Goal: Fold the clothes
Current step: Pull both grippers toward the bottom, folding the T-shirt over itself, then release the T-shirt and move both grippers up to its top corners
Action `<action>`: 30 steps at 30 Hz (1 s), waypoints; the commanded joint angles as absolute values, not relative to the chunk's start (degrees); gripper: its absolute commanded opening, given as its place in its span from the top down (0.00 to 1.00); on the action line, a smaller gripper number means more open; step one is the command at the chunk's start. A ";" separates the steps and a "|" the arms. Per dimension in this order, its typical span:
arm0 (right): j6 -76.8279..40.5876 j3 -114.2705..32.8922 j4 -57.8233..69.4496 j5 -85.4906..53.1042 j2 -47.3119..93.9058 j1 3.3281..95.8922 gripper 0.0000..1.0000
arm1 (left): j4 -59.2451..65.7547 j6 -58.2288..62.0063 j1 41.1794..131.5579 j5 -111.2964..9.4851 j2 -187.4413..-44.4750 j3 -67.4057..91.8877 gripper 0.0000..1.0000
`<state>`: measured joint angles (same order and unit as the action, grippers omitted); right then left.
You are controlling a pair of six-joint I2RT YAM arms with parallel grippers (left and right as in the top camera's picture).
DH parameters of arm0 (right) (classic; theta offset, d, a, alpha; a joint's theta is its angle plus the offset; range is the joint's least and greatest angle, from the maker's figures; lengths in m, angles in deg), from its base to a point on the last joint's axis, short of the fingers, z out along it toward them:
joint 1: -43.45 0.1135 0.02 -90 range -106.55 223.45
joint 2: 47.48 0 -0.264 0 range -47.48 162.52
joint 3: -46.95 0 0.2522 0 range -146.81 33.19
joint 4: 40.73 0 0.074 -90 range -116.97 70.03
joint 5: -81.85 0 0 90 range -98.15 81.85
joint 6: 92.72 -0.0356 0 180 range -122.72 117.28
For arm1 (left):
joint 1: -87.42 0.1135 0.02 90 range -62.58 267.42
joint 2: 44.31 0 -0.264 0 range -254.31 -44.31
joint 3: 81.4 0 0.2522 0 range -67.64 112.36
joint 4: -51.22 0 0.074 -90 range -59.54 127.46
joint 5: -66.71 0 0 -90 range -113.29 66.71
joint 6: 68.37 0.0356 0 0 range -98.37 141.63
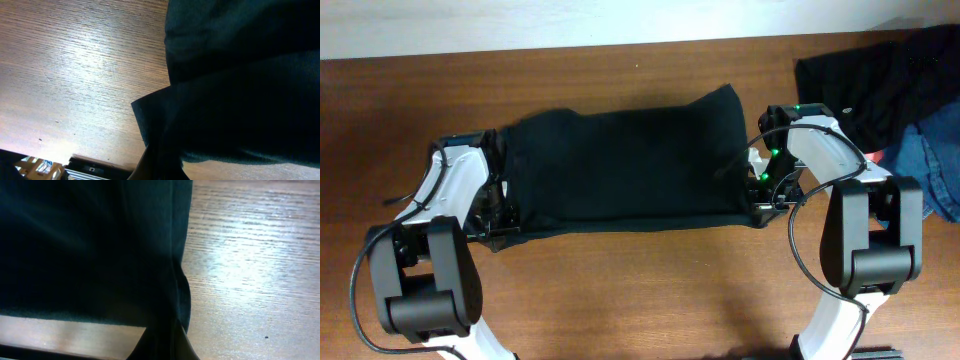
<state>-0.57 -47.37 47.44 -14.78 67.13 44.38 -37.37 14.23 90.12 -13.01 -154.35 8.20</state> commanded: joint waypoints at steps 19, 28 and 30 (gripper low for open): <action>-0.85 -58.19 46.15 -13.80 67.31 44.18 0.02 | -38.22 13.33 90.51 -24.28 -153.24 30.08 0.41; 1.51 -61.09 35.96 -20.79 67.33 44.24 0.25 | -22.81 13.55 90.51 -27.96 -153.32 33.14 1.00; 1.49 -61.01 32.58 -21.73 67.33 44.24 0.83 | -17.56 13.53 90.49 -28.02 -153.41 30.95 0.99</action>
<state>0.79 -60.46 34.72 -18.19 67.13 44.38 -20.89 13.20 90.16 -26.36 -154.28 33.49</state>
